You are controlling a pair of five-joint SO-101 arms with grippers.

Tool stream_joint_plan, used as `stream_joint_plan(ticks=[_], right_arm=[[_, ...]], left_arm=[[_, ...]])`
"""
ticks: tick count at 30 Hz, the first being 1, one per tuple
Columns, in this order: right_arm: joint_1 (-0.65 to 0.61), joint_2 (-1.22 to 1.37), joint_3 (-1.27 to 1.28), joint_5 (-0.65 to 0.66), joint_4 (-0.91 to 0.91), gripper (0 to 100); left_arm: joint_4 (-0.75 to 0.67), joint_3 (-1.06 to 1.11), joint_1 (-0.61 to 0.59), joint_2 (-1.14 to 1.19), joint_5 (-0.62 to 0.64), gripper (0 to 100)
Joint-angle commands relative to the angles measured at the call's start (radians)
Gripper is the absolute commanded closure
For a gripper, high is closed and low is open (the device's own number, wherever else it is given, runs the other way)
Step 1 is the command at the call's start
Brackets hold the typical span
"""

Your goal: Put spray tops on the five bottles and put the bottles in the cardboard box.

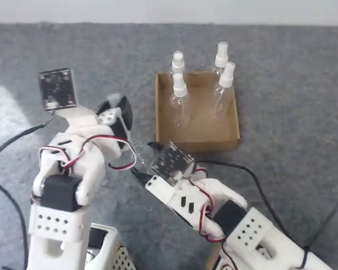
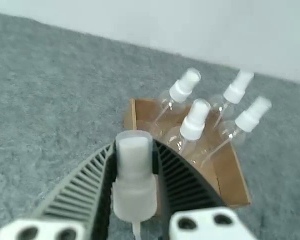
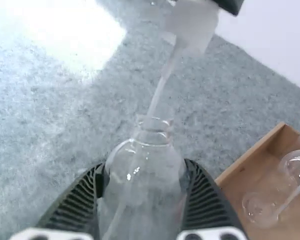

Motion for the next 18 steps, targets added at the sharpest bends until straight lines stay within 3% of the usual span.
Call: stream_joint_plan(ticks=[1,10,18], right_arm=[[0.022,-0.13,0.026,-0.017,-0.068,99.2],[0.071,-0.134,0.029,-0.02,-0.067,99.2],[0.082,-0.096,0.031,-0.023,-0.088,99.2]], left_arm=[[-0.025,0.01,0.014,-0.017,-0.017,99],[-0.026,0.11,0.152,-0.02,-0.117,99],[-0.046,0.136,0.157,-0.02,-0.123,99]])
